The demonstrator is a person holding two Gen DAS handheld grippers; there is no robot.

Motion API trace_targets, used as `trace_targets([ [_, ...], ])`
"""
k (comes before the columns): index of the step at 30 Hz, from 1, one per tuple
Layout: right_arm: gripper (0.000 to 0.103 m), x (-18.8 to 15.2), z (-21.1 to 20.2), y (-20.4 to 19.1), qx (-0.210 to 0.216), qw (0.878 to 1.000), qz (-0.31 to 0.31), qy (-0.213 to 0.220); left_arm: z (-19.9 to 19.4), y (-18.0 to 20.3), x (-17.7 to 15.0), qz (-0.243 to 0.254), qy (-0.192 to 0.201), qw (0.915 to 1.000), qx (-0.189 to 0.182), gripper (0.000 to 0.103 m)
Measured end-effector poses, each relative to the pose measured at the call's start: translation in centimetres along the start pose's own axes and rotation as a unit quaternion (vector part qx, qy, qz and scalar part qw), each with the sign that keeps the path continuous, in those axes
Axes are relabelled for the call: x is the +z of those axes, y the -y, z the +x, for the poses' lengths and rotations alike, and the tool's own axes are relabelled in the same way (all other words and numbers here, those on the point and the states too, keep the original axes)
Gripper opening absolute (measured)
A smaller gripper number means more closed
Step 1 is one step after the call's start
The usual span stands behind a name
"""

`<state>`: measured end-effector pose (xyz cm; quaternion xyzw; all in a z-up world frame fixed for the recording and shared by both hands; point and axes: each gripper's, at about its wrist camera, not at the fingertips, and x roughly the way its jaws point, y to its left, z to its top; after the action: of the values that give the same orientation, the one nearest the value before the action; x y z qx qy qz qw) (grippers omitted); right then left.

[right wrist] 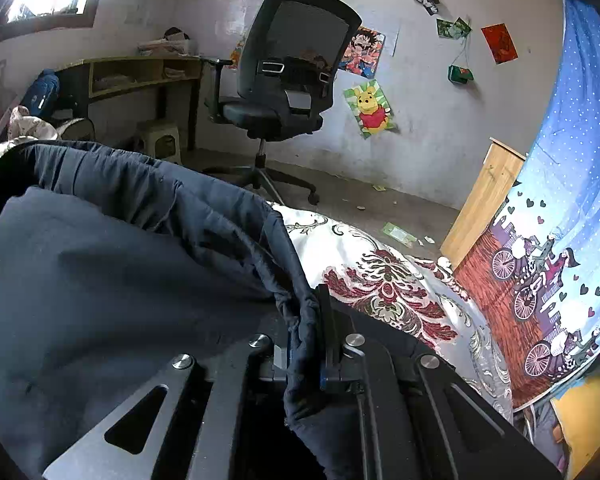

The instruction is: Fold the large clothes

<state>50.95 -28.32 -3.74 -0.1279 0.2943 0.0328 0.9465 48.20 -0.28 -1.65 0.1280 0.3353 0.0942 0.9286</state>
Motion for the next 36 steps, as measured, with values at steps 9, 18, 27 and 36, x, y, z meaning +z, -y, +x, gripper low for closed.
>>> trace_targets([
  [9,0.042,0.1,-1.4,0.8,0.007,1.0,0.002,0.002,-2.3,-2.8,0.1,-0.068,0.048,0.9966,-0.002,0.095],
  [18,0.086,0.5,-7.4,2.6,0.019,0.998,0.033,0.053,-6.7,-5.1,-0.5,-0.099,0.085,0.9908,-0.036,0.096],
  [27,0.09,-4.9,-10.8,0.0,0.139,0.99,-0.011,-0.003,-9.7,-5.1,-7.4,-0.04,0.058,0.9899,-0.123,0.096],
  [36,0.09,-6.9,-4.2,-0.9,0.183,0.978,0.054,-0.082,-5.2,-2.4,-7.7,-0.014,-0.007,0.989,-0.147,0.098],
])
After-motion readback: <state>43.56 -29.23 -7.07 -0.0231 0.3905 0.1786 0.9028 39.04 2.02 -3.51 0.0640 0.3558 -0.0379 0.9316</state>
